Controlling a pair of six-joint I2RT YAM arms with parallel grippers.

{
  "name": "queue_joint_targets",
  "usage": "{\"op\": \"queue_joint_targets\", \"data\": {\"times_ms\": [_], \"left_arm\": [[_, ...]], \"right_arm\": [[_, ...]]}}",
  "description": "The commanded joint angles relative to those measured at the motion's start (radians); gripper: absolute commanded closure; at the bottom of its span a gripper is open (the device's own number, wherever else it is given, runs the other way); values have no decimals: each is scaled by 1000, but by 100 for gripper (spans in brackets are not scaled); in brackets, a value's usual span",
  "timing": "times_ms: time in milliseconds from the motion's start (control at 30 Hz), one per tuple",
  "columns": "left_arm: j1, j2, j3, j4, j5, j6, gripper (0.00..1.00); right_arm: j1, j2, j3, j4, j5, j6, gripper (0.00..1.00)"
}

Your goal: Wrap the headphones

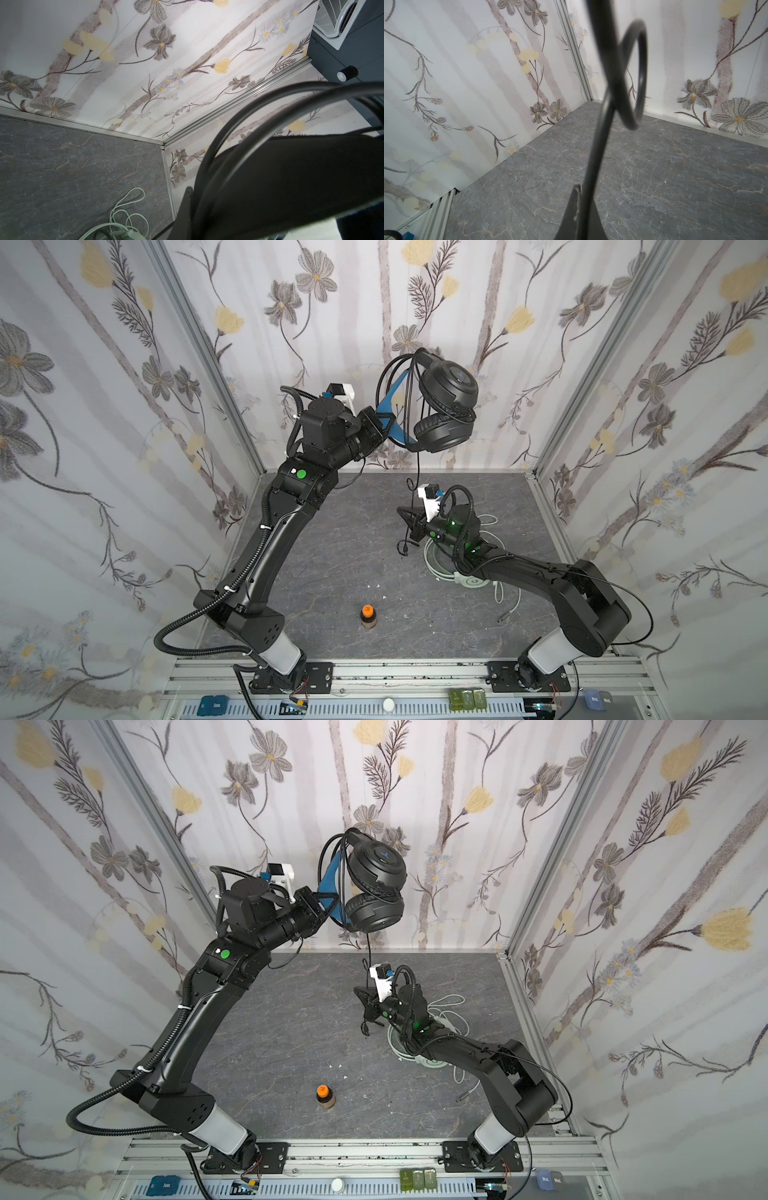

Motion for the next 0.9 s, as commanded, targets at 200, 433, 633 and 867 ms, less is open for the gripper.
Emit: {"op": "queue_joint_targets", "data": {"times_ms": [200, 433, 633, 867], "left_arm": [[-5, -8, -13, 149, -154, -44, 100], [-4, 2, -25, 111, -359, -68, 100], [8, 48, -24, 70, -502, -99, 100], [37, 162, 19, 44, -583, -14, 100]], "right_arm": [[31, -67, -39, -92, 31, -48, 100], [61, -130, -78, -215, 50, -86, 100], [137, -206, -63, -362, 83, -161, 100], [291, -316, 13, -581, 164, -270, 100]]}}
